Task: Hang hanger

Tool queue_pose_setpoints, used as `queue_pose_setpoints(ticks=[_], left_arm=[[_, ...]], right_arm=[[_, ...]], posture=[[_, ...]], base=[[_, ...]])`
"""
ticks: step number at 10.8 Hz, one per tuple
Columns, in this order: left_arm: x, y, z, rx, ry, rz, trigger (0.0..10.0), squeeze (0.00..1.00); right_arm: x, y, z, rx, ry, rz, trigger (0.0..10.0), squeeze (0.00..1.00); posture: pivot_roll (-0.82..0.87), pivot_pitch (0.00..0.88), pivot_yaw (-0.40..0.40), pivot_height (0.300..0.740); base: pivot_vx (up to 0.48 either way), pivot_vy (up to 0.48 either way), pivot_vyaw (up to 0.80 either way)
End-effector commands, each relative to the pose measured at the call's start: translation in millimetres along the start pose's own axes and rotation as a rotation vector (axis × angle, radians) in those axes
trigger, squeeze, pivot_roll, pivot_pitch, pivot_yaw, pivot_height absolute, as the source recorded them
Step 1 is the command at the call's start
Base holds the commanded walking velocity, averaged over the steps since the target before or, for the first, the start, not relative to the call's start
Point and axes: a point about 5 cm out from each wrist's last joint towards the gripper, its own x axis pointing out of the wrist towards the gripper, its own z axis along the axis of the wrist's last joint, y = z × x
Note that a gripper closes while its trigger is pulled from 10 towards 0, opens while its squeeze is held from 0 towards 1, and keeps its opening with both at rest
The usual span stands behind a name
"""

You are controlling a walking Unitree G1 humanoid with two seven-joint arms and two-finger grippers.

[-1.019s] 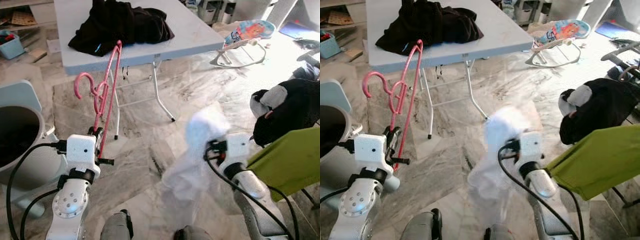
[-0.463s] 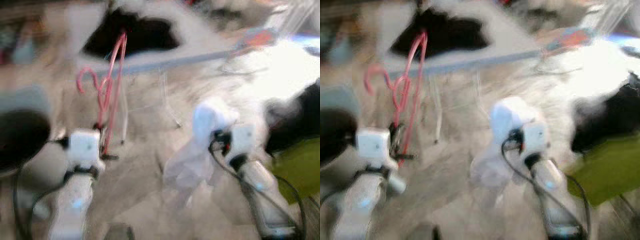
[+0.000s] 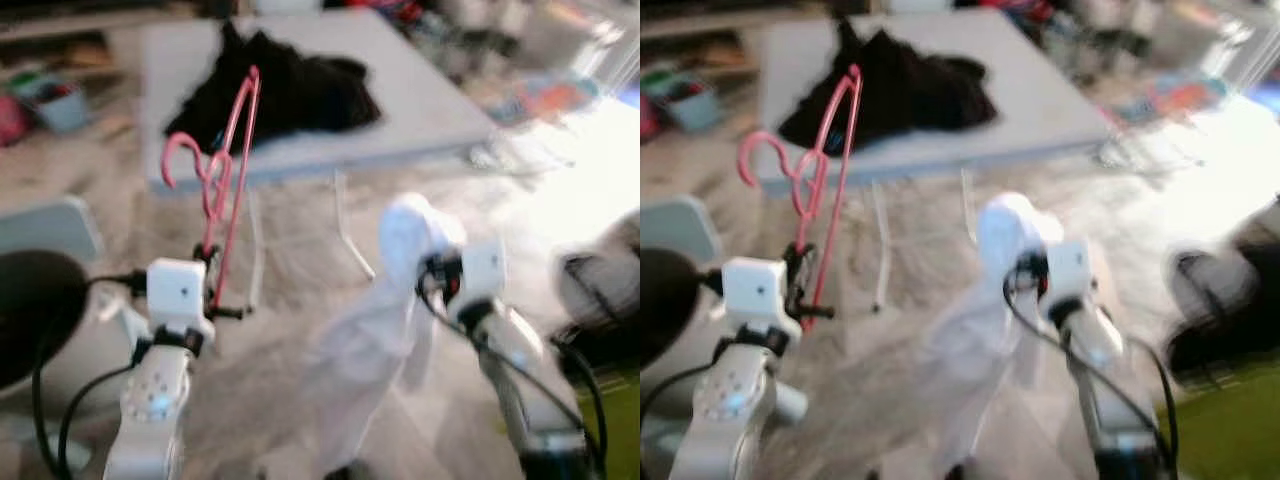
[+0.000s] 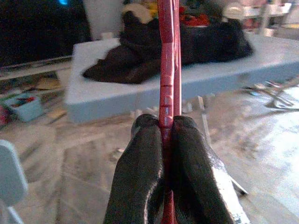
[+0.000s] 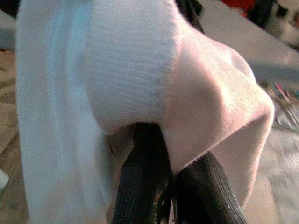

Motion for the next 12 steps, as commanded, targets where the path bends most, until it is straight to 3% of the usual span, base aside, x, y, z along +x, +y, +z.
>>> queue_pose_setpoints(ticks=[1,2,5,8,12], left_arm=[[1.0,2.7,-1,0.010,0.004,0.005,10.0,0.00],[2.5,3.1,2,0.012,-0.006,0.009,10.0,0.00],[9.5,9.1,13,0.017,-0.046,0.041,10.0,0.00],[14.9,3.6,17,0.003,-0.066,0.030,10.0,0.00],[14.1,3.5,17,-0.005,-0.061,0.034,10.0,0.00]], right_arm=[[0.2,-1.5,5,0.003,-0.019,0.006,10.0,0.00],[0.3,4.3,6,-0.007,-0.043,0.037,10.0,0.00],[12.8,11.8,25,-0.017,-0.168,-0.063,10.0,0.00],[21.1,11.8,36,-0.075,-0.219,-0.033,10.0,0.00],[31.9,6.0,43,-0.073,-0.244,-0.083,10.0,0.00]], posture=[[0.01,0.073,-0.053,0.740],[0.02,0.074,-0.054,0.740],[0.04,0.068,-0.045,0.740],[0.03,0.060,-0.056,0.740],[0.05,0.061,-0.066,0.740]], base=[[0.428,0.000,0.00],[0.424,0.000,0.00],[0.423,0.000,0.76],[0.419,0.000,0.00],[0.423,0.000,0.00]])
